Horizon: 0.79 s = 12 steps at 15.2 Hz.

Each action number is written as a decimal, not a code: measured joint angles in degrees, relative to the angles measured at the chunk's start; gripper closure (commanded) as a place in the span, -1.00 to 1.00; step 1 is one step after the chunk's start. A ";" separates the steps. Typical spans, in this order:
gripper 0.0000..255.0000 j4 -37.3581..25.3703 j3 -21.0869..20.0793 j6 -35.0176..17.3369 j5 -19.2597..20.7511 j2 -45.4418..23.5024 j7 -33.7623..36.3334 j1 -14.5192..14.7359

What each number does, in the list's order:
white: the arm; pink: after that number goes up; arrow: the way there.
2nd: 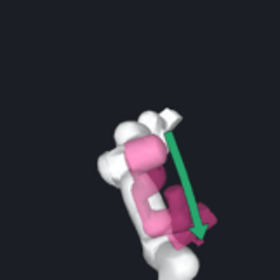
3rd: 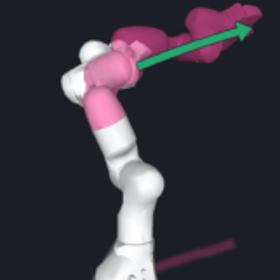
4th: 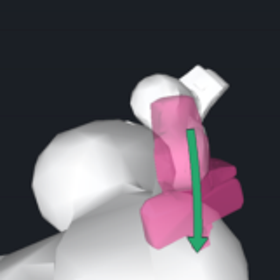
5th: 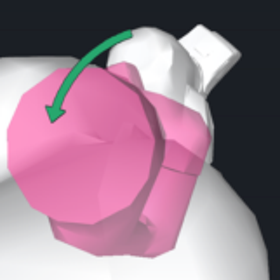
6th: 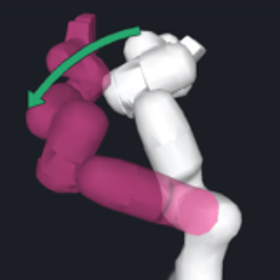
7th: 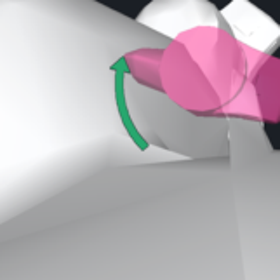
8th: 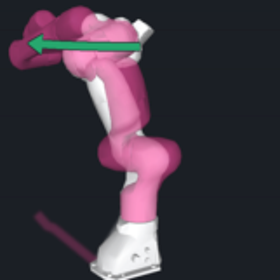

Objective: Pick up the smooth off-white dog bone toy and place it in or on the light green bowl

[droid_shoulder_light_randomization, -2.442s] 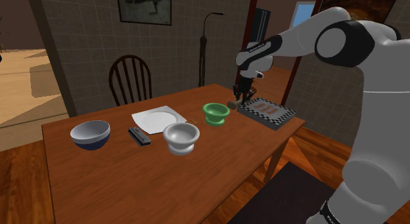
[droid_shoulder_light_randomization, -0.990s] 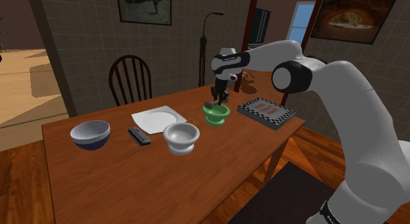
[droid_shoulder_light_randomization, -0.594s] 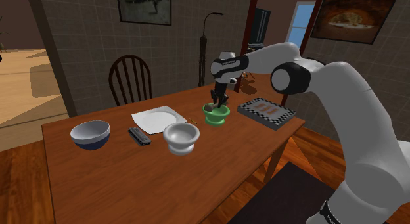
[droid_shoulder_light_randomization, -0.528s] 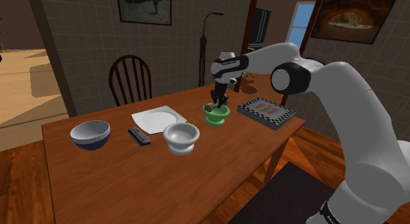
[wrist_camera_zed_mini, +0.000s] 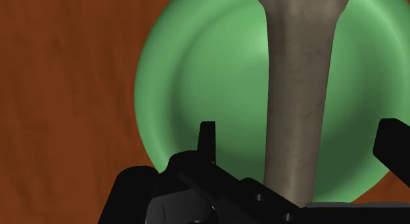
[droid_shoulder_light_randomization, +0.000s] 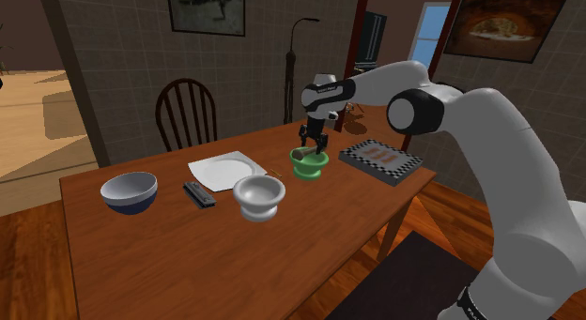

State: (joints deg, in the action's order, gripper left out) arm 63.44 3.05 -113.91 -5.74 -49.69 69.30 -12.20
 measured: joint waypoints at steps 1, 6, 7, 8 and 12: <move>-1.00 0.00 0.00 0.00 0.00 0.00 0.00 0.00; -1.00 -2.24 0.14 4.54 0.15 2.36 0.05 -0.25; -1.00 -2.84 0.14 5.08 0.17 2.30 0.11 -0.24; -1.00 -2.96 0.14 5.30 0.18 2.39 0.15 -0.22; -1.00 -3.14 0.14 5.54 0.19 2.41 0.17 -0.22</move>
